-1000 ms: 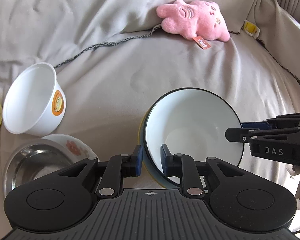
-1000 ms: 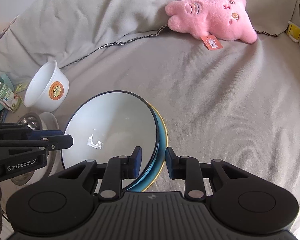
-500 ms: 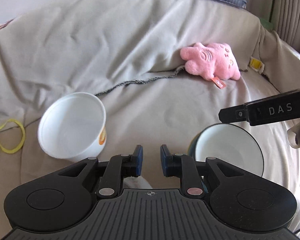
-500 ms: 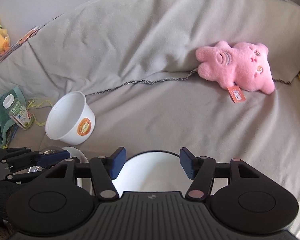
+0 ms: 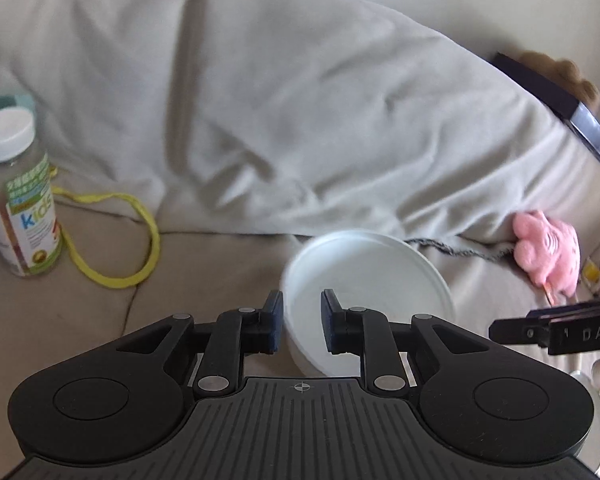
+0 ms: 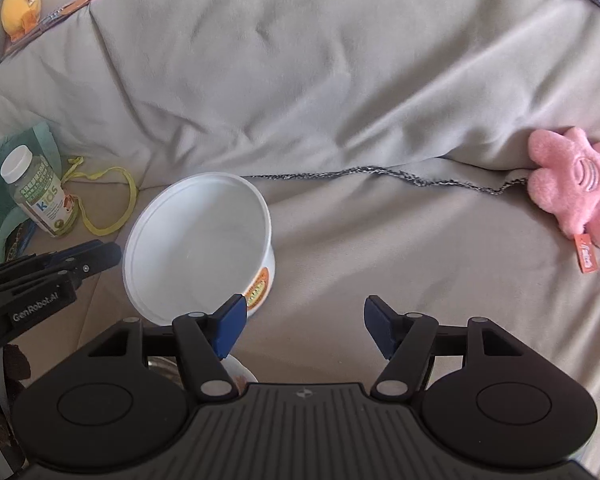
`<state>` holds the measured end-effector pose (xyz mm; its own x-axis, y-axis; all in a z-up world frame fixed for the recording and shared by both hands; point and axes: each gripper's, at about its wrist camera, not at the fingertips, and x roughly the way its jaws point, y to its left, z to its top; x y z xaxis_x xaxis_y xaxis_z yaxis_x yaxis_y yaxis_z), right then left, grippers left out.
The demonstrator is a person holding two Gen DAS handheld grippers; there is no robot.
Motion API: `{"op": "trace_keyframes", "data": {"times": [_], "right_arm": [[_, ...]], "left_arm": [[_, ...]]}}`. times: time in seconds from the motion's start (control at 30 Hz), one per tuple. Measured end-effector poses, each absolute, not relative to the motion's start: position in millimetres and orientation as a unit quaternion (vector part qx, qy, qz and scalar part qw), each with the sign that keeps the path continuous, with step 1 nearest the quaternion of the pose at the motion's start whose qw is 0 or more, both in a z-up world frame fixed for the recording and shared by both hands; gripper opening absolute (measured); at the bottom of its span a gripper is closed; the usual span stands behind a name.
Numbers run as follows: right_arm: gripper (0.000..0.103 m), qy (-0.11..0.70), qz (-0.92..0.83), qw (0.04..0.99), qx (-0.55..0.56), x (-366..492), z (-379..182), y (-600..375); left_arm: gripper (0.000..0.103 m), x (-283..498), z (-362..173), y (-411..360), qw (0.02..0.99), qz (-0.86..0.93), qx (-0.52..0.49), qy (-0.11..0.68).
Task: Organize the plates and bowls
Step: 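Grasp the rim of the white orange-label bowl with the right gripper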
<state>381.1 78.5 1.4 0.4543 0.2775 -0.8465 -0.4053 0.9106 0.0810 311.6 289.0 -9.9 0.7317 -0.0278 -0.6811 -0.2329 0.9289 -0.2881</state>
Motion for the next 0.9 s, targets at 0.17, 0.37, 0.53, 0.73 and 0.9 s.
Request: {"op": "trace_keyframes", "data": {"times": [0.17, 0.37, 0.53, 0.73, 0.9], "right_arm": [[0.075, 0.492, 0.189, 0.849, -0.044, 403, -16, 105], [0.079, 0.508, 0.148, 0.848, -0.022, 419, -48, 124], [0.057, 0.548, 0.150, 0.823, -0.011, 428, -76, 127], [0.019, 0.566, 0.160, 0.808, 0.007, 419, -70, 124], [0.019, 0.508, 0.198, 0.838, 0.010, 378, -5, 85]], "left_arm": [[0.022, 326, -23, 331, 0.885, 0.042, -0.280, 0.370], [0.024, 345, -42, 313, 0.889, 0.052, -0.235, 0.389], [0.026, 360, -61, 294, 0.885, 0.048, -0.193, 0.420], [0.027, 350, -41, 272, 0.891, 0.017, -0.188, 0.412], [0.028, 302, 28, 222, 0.926, 0.000, -0.131, 0.353]]}}
